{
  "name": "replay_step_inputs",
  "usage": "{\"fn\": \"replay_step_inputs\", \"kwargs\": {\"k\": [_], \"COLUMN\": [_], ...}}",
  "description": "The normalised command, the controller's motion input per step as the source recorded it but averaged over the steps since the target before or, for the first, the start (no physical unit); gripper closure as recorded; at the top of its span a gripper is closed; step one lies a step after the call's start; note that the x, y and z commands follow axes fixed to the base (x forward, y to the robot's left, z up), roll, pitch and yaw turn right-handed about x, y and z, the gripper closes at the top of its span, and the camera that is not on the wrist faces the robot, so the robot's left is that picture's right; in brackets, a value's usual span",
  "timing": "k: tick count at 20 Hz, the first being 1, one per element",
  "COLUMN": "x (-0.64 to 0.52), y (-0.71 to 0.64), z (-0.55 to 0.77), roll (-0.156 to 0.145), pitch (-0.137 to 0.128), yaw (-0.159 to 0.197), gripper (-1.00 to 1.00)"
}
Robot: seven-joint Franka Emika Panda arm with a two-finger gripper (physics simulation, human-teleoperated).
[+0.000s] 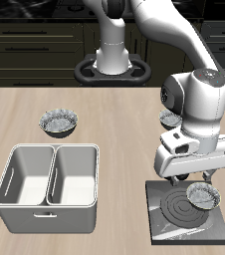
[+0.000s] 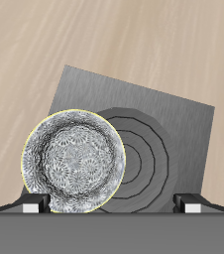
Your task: Turn off the flat stove and place the smallest bowl on it
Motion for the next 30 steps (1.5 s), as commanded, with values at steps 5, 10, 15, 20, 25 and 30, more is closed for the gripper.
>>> {"fn": "replay_step_inputs", "kwargs": {"k": [5,10,15,20,25,30], "x": [-0.56,-0.74,-0.99,-1.36,-1.32,-0.88], "y": [-0.16,-0.48,-0.56,-0.74,-1.37,-1.2], "z": [0.28,0.31,-0.09,-0.47,-1.22,-0.84], "roll": [0.042,0.002,0.048,0.129,0.013,-0.136], "pitch": [-0.037,-0.061,0.041,-0.03,0.074,-0.04], "yaw": [0.046,0.024,0.052,-0.059,-0.213,-0.081], "gripper": [-1.0,-1.0,-1.0,-1.0,-1.0,-1.0]}}
